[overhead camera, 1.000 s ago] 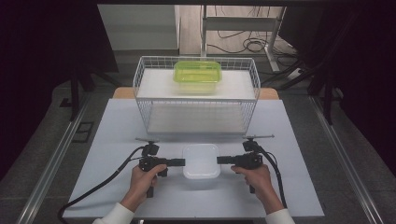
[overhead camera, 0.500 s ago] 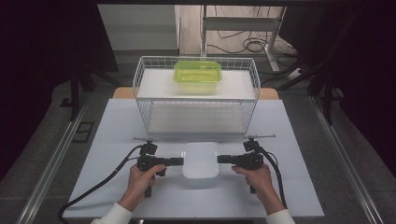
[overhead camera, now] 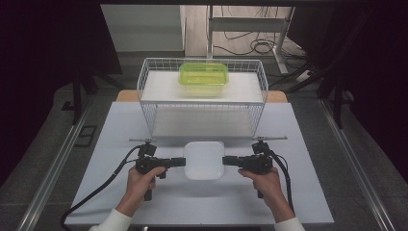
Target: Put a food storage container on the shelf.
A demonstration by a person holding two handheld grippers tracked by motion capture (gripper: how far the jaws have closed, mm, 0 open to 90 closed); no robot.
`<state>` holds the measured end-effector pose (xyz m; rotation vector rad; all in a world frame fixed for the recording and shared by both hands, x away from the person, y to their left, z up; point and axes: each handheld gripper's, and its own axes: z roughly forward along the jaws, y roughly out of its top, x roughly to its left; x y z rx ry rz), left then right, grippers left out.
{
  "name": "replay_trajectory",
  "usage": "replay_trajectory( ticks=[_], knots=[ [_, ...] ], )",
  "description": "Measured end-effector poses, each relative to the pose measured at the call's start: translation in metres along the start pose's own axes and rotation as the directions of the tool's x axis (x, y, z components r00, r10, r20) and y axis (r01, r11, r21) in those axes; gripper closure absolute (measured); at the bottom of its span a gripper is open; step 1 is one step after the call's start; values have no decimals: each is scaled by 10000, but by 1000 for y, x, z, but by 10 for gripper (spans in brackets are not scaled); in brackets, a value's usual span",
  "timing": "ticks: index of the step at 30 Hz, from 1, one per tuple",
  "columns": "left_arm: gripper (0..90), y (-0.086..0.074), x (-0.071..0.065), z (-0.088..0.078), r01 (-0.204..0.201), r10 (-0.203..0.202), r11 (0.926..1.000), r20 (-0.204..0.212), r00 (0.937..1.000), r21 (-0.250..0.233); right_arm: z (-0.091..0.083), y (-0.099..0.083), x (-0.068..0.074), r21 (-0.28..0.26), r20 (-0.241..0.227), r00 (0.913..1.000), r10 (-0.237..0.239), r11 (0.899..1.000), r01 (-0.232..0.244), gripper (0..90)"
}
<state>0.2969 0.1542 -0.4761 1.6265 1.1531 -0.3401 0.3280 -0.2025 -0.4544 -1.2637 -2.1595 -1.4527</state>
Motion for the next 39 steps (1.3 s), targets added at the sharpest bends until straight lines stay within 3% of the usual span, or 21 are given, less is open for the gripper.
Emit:
replay_trajectory(
  ticks=[3,24,35,39],
  knots=[
    [796,2,-6,-3,-310,310,9995,-88,9995,-47,-2,2,5,-104,83,9997,-236,9997,236,791],
    [792,15,-26,-15,-1188,1174,9923,-381,9924,-363,-17,14,27,-637,-89,9914,-1303,9895,1295,795],
    [792,27,-29,-17,-1467,1453,9887,-415,9885,-325,-18,21,29,-816,4,9895,-1446,9862,1441,794],
    [791,33,-29,-18,-1394,1386,9894,-231,9901,-403,-20,25,29,-955,-84,9899,-1418,9855,1403,794]
  ],
)
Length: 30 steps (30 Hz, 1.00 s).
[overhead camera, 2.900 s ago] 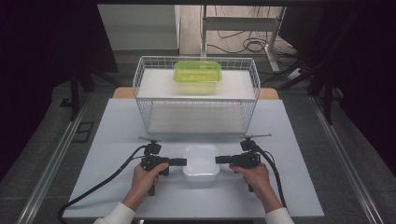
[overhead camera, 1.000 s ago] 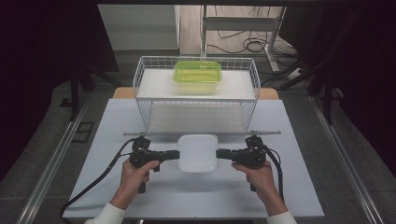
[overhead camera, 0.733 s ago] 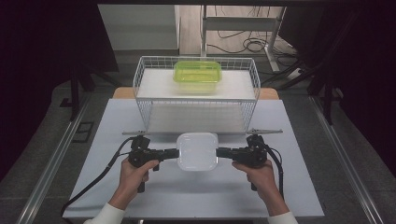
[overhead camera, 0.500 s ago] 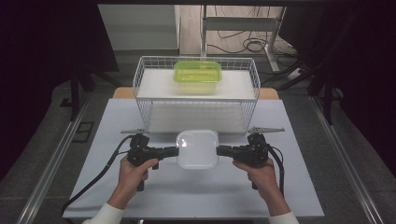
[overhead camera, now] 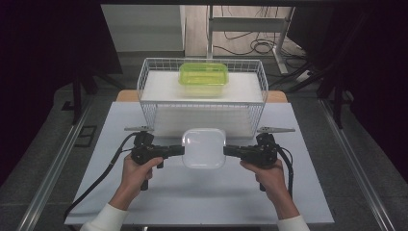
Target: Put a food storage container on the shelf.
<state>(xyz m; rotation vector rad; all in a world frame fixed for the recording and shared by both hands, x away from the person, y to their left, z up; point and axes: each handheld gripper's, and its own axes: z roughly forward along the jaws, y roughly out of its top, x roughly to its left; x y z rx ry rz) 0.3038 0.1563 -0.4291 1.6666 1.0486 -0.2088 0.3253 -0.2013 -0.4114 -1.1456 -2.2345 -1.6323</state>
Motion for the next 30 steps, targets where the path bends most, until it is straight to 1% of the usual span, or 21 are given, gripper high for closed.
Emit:
replay_trajectory(
  ticks=[1,5,8,12,17,23,25,30],
  knots=[
    [792,2,0,-1,-10,10,10000,20,10000,-7,-1,2,1,-32,-42,10000,14,10000,-14,794],
    [791,12,-6,-7,-224,221,9997,-169,9996,-133,-1,11,4,-155,7,9999,-165,9997,165,794],
    [791,20,-9,-12,-368,364,9990,-166,9992,-242,-1,18,8,-308,-88,9996,-252,9992,249,794],
    [792,31,-16,-19,-573,565,9976,-231,9981,-382,-3,31,15,-417,-67,9987,-501,9979,497,794],
    [792,46,-25,-27,-879,865,9944,-269,9959,-582,-8,48,23,-573,-38,9968,-803,9951,800,794],
    [792,66,-36,-32,-1162,1140,9902,-327,9929,-777,-14,69,29,-825,48,9926,-1210,9892,1210,792],
    [793,73,-37,-34,-1250,1229,9889,-299,9920,-810,-16,75,30,-873,55,9924,-1229,9886,1230,793],
    [793,89,-43,-36,-1486,1457,9847,-386,9886,-908,-20,90,33,-1021,164,9900,-1399,9848,1408,792]
  ],
)
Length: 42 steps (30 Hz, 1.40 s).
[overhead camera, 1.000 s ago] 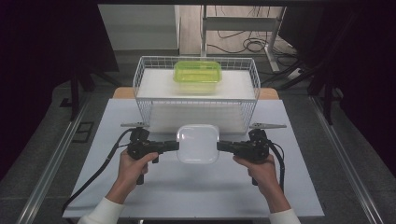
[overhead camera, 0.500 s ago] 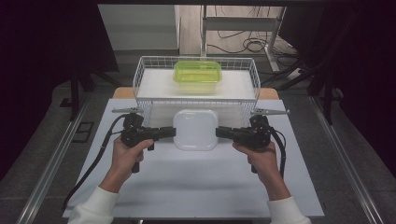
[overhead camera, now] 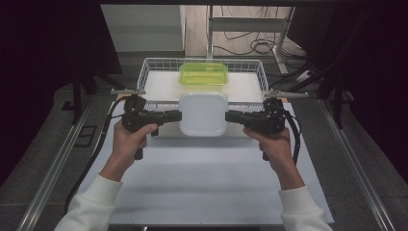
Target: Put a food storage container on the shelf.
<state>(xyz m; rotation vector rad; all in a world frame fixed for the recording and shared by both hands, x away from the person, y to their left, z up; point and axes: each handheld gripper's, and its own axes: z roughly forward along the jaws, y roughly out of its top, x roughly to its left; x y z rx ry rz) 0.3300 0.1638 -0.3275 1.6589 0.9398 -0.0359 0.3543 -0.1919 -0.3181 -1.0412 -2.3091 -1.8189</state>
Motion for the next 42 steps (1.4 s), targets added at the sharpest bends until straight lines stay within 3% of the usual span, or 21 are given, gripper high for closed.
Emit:
replay_trajectory(
  ticks=[10,16,24,33,42],
  knots=[
    [794,32,-3,-7,-456,453,9986,-112,9989,-273,0,32,0,-273,-38,9994,-331,9991,330,793],
    [794,51,2,-8,-499,492,9983,-256,9985,-283,6,50,-6,-386,-103,9994,-319,9988,315,793],
    [794,76,13,-3,-447,444,9987,-139,9989,-236,12,72,-16,-438,-59,9997,-243,9988,240,793],
    [795,103,30,4,-97,97,9999,-21,10000,-119,21,98,-32,-283,-29,10000,43,9996,-44,792],
    [796,123,56,17,620,-620,9980,16,9981,75,37,120,-57,23,50,9980,635,9980,-635,791]
  ],
)
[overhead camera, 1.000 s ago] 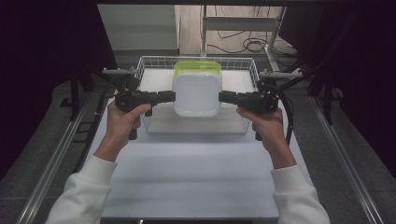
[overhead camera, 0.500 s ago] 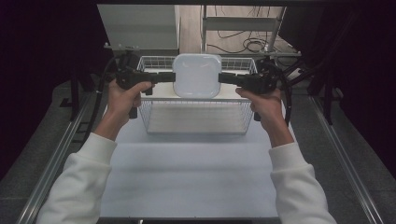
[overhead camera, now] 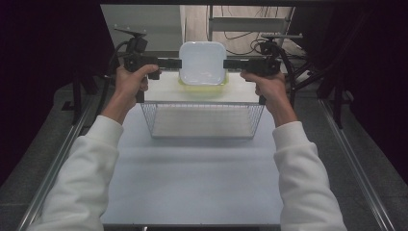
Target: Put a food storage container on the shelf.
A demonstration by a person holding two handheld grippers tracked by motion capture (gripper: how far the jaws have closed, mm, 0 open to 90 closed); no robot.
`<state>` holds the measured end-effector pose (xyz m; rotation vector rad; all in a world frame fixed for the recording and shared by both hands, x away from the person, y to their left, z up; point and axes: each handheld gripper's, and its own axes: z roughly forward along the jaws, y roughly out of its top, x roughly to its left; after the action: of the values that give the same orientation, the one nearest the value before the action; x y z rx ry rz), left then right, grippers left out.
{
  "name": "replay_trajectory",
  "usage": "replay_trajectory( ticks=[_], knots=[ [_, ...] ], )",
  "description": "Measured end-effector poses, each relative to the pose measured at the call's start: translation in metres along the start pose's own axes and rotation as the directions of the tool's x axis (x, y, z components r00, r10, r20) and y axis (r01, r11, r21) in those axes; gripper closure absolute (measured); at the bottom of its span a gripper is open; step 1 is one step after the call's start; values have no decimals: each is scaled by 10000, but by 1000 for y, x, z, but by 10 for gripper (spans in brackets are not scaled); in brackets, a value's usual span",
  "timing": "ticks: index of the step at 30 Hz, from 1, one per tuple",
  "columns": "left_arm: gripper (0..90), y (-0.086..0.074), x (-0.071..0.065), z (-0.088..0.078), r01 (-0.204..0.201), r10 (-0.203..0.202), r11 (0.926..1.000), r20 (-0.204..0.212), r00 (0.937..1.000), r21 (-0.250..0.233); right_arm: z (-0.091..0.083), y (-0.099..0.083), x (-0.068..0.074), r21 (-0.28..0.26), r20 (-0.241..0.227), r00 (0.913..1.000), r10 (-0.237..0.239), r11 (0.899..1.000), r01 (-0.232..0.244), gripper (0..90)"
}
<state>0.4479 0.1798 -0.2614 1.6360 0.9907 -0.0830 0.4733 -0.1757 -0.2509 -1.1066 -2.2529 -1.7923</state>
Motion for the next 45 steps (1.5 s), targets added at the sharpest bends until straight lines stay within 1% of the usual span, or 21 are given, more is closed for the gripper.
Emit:
replay_trajectory(
  ticks=[2,5,9,13,14,17,20,24,27,29,31,33,36,37,38,40,41,42,44,45],
  knots=[
    [796,3,7,5,197,-197,9998,31,9998,69,4,2,-7,80,-2,9998,208,9998,-208,790],
    [797,6,14,8,411,-412,9991,101,9991,64,8,4,-16,117,-12,9989,469,9988,-469,790],
    [800,8,19,10,588,-591,9982,301,9978,130,11,6,-23,125,-126,9970,759,9971,-757,790],
    [802,9,23,14,807,-816,9964,364,9960,251,14,6,-30,221,-177,9936,1117,9935,-1113,790],
    [803,9,23,14,850,-861,9960,365,9956,287,14,6,-32,208,-166,9922,1238,9921,-1234,790],
    [804,9,25,16,910,-925,9951,382,9950,377,15,6,-34,273,-151,9905,1369,9903,-1365,789],
    [804,10,27,17,1107,-1120,9933,441,9927,319,15,7,-36,273,-175,9874,1571,9873,-1566,788],
    [801,11,32,18,1409,-1424,9893,401,9890,376,17,10,-36,361,-148,9862,1646,9858,-1640,784],
    [800,13,37,18,1737,-1756,9839,472,9833,411,19,13,-37,353,-142,9841,1773,9836,-1767,781],
    [800,15,40,19,1994,-2013,9792,568,9779,383,20,14,-39,346,-181,9807,1947,9804,-1940,777],
    [800,16,44,20,2310,-2328,9724,725,9698,333,22,15,-42,313,-242,9752,2201,9751,-2193,776],
    [800,17,47,21,2547,-2564,9665,859,9627,305,23,14,-47,171,-371,9669,2524,9676,-2519,774],
    [800,19,53,23,3038,-3039,9526,1022,9472,169,25,14,-53,47,-551,9553,2906,9568,-2908,770],
    [799,19,55,24,3136,-3133,9494,1069,9436,137,26,14,-54,21,-620,9506,3042,9525,-3047,767],
    [798,19,57,24,3266,-3258,9451,1123,9388,119,27,14,-56,-2,-663,9462,3167,9483,-3174,766],
    [796,20,60,26,3470,-3453,9378,1237,9303,76,28,14,-58,-65,-716,9395,3349,9418,-3362,764],
    [794,20,62,26,3527,-3505,9357,1270,9279,52,29,14,-60,-98,-757,9327,3526,9351,-3543,763],
    [793,20,64,27,3624,-3593,9320,1297,9242,1,30,14,-61,-120,-782,9293,3610,9317,-3630,762],
    [791,20,66,29,3730,-3684,9278,1335,9200,-102,31,13,-64,-218,-840,9184,3866,9207,-3896,758],
    [790,21,68,30,3793,-3740,9252,1342,9177,-152,32,13,-65,-258,-846,9153,3939,9174,-3972,756]
  ],
)
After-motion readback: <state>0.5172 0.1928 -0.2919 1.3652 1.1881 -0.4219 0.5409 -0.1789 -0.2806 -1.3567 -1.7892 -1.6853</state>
